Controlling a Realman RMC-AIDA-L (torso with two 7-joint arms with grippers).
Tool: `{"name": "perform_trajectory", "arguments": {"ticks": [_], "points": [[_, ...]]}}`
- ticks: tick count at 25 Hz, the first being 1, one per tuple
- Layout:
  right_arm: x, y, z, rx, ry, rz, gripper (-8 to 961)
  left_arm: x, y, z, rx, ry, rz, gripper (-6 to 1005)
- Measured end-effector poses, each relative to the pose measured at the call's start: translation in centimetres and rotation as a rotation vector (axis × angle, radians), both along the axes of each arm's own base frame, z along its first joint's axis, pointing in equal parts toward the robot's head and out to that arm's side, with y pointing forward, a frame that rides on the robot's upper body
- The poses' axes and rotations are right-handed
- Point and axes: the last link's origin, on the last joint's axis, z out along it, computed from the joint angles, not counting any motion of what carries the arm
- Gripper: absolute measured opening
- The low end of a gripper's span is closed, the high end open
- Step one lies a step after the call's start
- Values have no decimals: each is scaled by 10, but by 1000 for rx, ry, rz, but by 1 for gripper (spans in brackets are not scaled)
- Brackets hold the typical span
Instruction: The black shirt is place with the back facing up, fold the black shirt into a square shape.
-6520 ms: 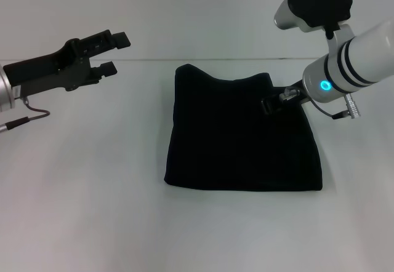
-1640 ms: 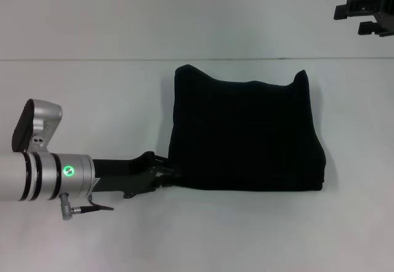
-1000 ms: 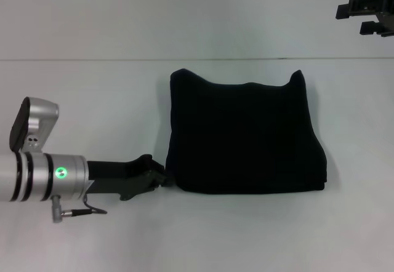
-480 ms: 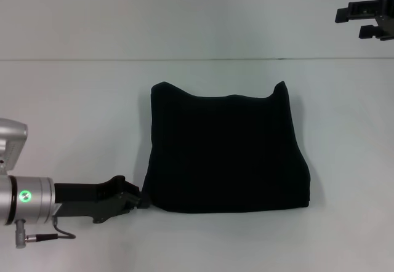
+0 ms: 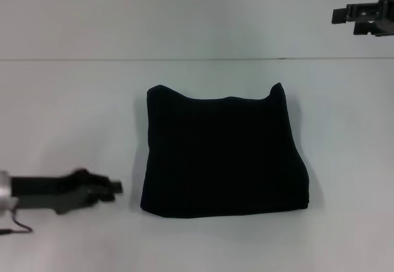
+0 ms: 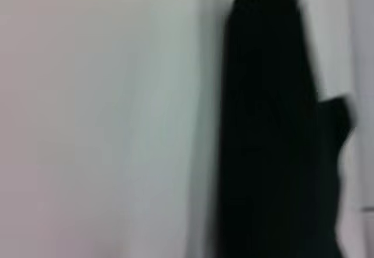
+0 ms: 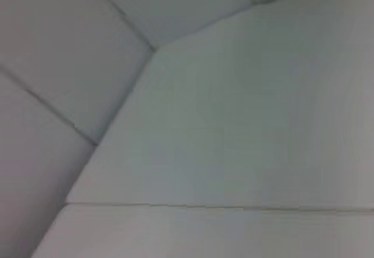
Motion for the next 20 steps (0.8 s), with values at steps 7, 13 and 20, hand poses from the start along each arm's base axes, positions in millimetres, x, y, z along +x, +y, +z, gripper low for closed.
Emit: {"name": "perform_trajectory", "arguments": {"ticks": [7,13,20], "points": [[29,-60,-27,108,0,389,852,18,11,42,188,7,-406,275],[76,-117,-72,132,-124,512,852,40,34,34,268,125,-723,510],[91,-142,-104,45,-101,518,852,69,43,7,262,188,-1026,834]]}}
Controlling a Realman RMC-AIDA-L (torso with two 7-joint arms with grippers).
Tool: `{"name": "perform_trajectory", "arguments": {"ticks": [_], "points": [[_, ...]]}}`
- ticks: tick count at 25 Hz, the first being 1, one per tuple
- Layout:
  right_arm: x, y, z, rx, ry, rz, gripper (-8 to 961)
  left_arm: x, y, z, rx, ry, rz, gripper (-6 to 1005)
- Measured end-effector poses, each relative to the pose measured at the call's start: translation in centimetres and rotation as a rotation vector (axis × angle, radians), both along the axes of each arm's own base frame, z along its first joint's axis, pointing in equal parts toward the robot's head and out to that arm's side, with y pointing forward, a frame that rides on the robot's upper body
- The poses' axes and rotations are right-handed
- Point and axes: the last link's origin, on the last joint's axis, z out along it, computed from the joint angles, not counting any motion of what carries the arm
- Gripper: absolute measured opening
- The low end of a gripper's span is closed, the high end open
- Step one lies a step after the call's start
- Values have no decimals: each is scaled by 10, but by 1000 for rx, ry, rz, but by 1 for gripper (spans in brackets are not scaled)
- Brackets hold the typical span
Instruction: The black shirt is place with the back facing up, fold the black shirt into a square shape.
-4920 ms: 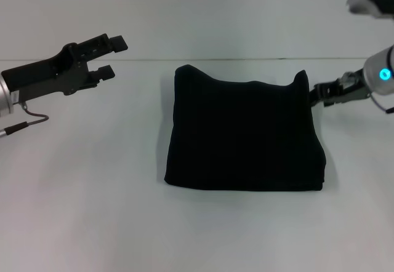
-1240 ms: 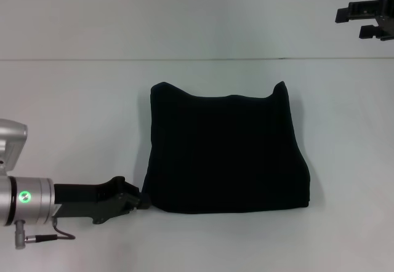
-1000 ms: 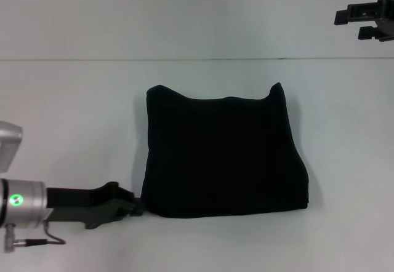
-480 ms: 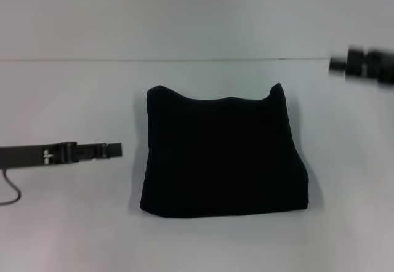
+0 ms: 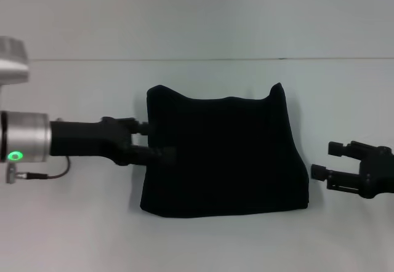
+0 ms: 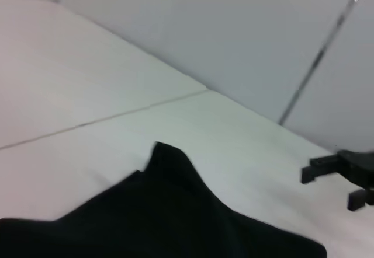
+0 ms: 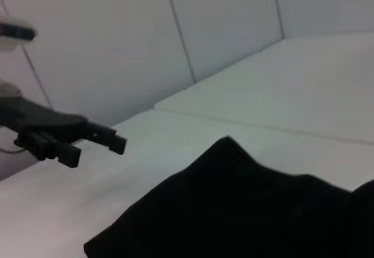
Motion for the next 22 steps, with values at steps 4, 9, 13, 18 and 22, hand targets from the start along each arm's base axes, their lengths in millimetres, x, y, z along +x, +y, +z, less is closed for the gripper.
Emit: {"name": "perform_trajectory", "arguments": {"ticks": [4,9,13,18,22], "points": [[-4,4,-9,-11,6,15,852,13,2,-16,-11,-1,-26,951],[-13,15,-18,-16,6,37,852,20,-5,-31,19,-27,-85,956],[-17,21,-21,-15,-1,43,852,19,-5,-34,6,-21,-82,954],[-24,27,-25,-30,-17,64,852,15,-2,-33,8,6,-40,948],[-28,29,-26,-37,-18,74,852,11,-1,-35,16,28,-21,945]]}}
